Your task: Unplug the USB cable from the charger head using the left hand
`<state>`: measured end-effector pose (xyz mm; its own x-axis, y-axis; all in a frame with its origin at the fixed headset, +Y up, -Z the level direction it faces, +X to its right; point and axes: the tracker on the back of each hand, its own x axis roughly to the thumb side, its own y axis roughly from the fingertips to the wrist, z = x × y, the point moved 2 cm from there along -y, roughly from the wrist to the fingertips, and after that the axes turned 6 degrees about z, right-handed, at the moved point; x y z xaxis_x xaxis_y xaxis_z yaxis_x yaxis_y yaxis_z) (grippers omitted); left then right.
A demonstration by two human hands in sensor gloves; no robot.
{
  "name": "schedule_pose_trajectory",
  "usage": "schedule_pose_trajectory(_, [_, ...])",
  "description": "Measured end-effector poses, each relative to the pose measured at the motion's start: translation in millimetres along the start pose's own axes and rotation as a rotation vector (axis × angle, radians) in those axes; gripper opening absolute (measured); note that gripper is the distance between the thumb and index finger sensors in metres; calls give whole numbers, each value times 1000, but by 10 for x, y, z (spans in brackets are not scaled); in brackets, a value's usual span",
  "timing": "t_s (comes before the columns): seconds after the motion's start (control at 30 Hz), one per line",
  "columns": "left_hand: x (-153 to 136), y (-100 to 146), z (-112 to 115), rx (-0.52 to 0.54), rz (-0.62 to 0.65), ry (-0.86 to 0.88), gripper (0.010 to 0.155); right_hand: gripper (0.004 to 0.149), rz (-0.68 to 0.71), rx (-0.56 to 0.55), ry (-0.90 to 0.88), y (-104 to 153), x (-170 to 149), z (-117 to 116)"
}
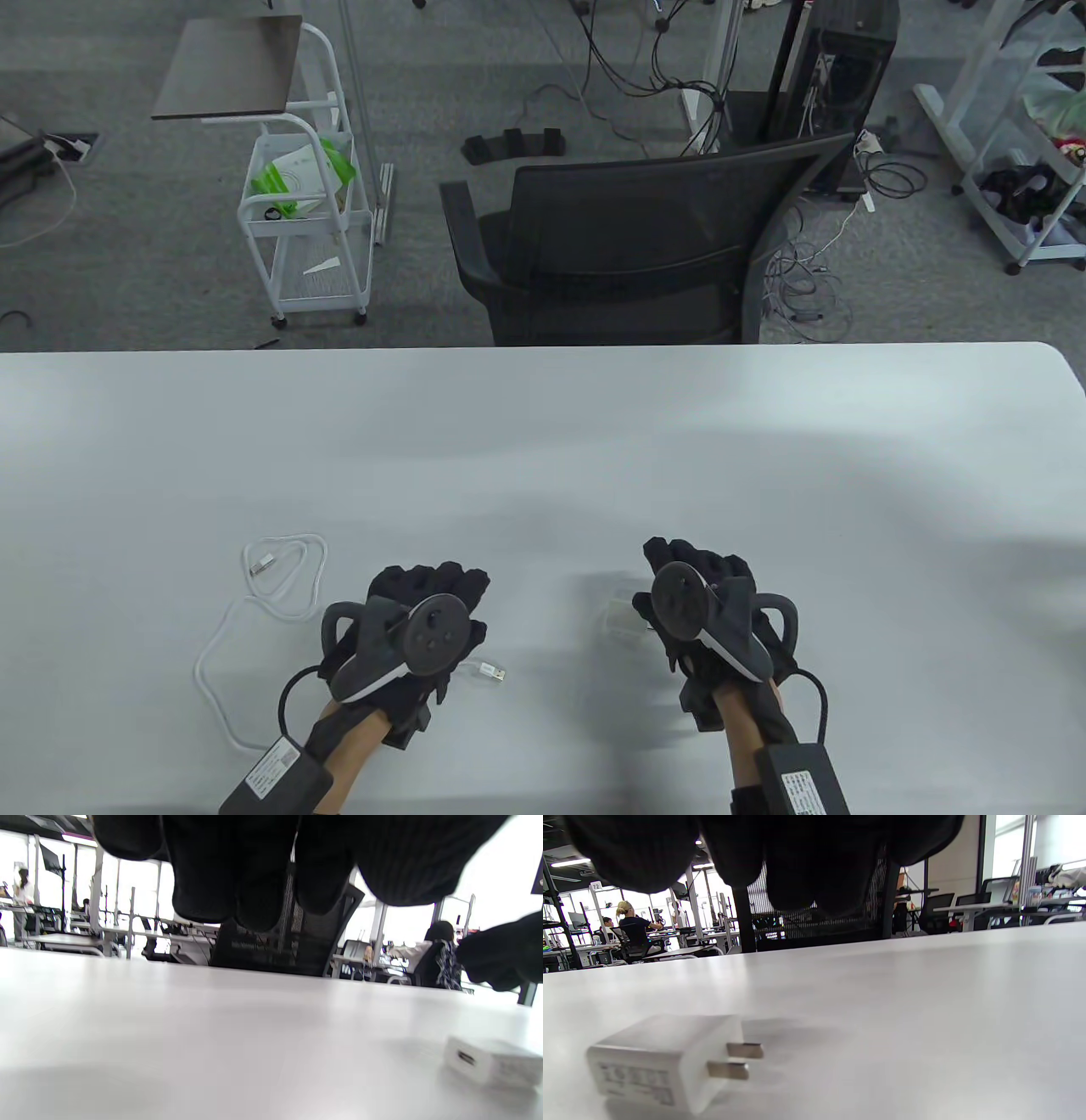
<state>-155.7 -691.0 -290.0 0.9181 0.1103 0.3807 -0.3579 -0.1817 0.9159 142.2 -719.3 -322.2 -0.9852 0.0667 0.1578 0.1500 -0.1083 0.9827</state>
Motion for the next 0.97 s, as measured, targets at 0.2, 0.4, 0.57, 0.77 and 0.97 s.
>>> schedule_pose_trajectory(0.2, [-273,91,-141,97,-76,-19,70,68,13,-92,130,36,17,60])
schedule_pose_trajectory(0.4, [-425,153,-147,101,-136,-76,71,69,8,-122,203,55,-7,75])
schedule_pose_trajectory(0.57, [-486,175,-107,75,-161,-75,72,69,-6,-111,241,53,-44,59])
schedule_pose_trajectory(0.77, [-509,167,-40,30,-170,-80,73,70,-15,-89,241,62,-55,56])
schedule_pose_trajectory(0.97, [-520,153,-12,2,-178,-78,72,70,-15,-83,243,64,-58,53])
